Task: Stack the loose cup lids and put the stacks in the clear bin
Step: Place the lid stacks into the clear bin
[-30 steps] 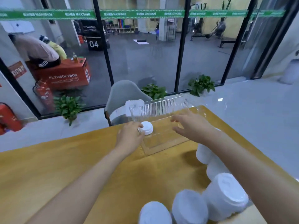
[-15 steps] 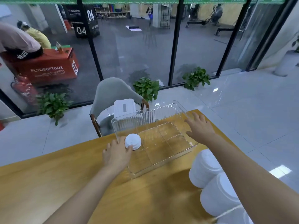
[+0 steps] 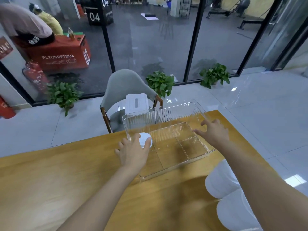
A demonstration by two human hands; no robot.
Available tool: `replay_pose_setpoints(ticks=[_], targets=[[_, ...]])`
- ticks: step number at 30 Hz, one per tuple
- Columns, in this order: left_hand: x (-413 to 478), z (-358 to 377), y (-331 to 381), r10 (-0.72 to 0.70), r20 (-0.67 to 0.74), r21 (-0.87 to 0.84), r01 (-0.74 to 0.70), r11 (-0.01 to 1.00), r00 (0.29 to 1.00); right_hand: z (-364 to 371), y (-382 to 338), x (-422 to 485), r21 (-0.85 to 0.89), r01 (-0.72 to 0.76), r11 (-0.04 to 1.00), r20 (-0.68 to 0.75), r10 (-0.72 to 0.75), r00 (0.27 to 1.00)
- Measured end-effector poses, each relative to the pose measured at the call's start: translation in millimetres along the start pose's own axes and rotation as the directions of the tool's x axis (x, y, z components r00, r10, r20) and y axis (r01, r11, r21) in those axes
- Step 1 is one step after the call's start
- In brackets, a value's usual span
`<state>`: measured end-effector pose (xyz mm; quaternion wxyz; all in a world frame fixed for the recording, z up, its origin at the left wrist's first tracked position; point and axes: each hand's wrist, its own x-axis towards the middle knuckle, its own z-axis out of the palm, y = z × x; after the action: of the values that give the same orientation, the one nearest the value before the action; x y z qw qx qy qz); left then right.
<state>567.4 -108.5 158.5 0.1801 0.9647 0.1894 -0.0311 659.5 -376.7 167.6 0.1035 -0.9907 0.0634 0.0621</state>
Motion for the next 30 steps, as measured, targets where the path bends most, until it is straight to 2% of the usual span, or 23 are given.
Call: replay_pose_setpoints(ticks=[7, 11, 25, 30], targets=[[-17.0, -18.5, -42.8, -0.084, -0.056, 0.001, 0.084, 0.996, 0.995, 5.5, -41.0, -36.1, -0.028, 0.076, 0.997, -0.005, -0.076, 0.997], [-43.3, -39.6, -82.2, -0.122, -0.091, 0.002, 0.123, 0.992, 0.988, 11.1, -72.1, -72.9, 0.013, 0.111, 0.994, 0.013, -0.111, 0.994], [-161.2, -96.5, -269.1, -0.236, -0.245, -0.026, 0.237, 0.971, 0.940, 68.3, -197.3, -261.4, 0.055, 0.203, 0.978, 0.026, -0.204, 0.979], [-201.5, -103.6, -326.6, -0.243, -0.252, 0.005, 0.252, 0.968, 0.937, 89.7, -228.7, -324.4, 0.043, 0.226, 0.973, 0.011, -0.227, 0.974]])
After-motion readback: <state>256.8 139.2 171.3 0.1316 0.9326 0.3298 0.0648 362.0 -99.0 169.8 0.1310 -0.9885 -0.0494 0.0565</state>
